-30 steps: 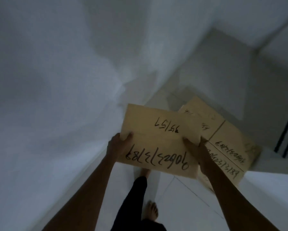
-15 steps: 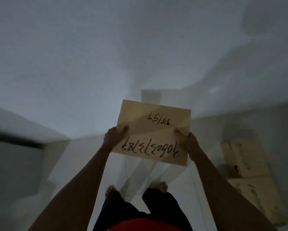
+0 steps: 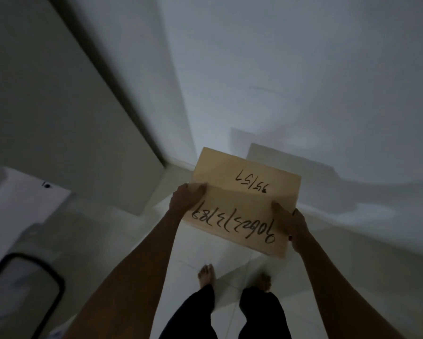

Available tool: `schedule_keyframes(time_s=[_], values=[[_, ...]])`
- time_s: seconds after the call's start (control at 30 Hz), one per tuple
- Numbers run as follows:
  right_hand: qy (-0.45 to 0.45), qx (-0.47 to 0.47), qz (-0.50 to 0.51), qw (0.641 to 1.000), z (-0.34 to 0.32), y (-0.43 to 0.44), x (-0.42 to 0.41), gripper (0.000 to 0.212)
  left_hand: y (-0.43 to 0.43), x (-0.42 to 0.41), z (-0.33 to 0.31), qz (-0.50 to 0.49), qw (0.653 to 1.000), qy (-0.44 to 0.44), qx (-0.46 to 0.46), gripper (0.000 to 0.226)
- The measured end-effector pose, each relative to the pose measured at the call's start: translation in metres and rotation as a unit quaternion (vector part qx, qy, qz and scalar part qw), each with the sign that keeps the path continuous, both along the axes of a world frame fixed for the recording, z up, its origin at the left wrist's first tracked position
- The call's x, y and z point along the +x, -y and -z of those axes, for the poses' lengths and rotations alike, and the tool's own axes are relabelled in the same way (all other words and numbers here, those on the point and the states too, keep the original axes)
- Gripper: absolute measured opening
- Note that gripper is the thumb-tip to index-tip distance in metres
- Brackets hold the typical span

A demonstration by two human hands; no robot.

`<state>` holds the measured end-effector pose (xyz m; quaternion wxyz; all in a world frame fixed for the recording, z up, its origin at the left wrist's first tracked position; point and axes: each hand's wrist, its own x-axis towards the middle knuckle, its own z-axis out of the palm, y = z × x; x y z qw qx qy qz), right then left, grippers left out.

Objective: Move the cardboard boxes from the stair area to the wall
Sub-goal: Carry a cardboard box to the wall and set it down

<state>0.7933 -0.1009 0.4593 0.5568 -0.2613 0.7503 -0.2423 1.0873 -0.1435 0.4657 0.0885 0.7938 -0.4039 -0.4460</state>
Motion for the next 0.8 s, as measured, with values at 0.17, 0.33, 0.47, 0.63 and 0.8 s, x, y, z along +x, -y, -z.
schedule_keyframes(time_s=[0.17, 0.33, 0.47, 0.63, 0.8], values=[[0.018, 0.031, -0.029, 0.999, 0.019, 0.025, 0.07, 0.064, 0.008, 0.071, 0.019, -0.031, 0.999, 0.013, 0.019, 0.099], [0.007, 0.048, -0.077, 0.996, 0.062, 0.067, 0.124, 0.074, 0.03, 0.13, 0.06, -0.062, 0.997, 0.036, 0.028, 0.087], [-0.004, 0.053, -0.1, 0.994, 0.118, 0.107, 0.164, 0.098, 0.058, 0.171, 0.109, -0.08, 0.995, 0.053, 0.025, 0.084], [0.007, 0.042, -0.123, 0.992, 0.182, 0.143, 0.219, 0.07, 0.094, 0.217, 0.184, -0.086, 0.994, 0.054, 0.031, 0.063], [-0.01, 0.04, -0.125, 0.991, 0.303, 0.169, 0.256, 0.071, 0.129, 0.261, 0.281, -0.07, 0.996, 0.054, 0.022, 0.059]])
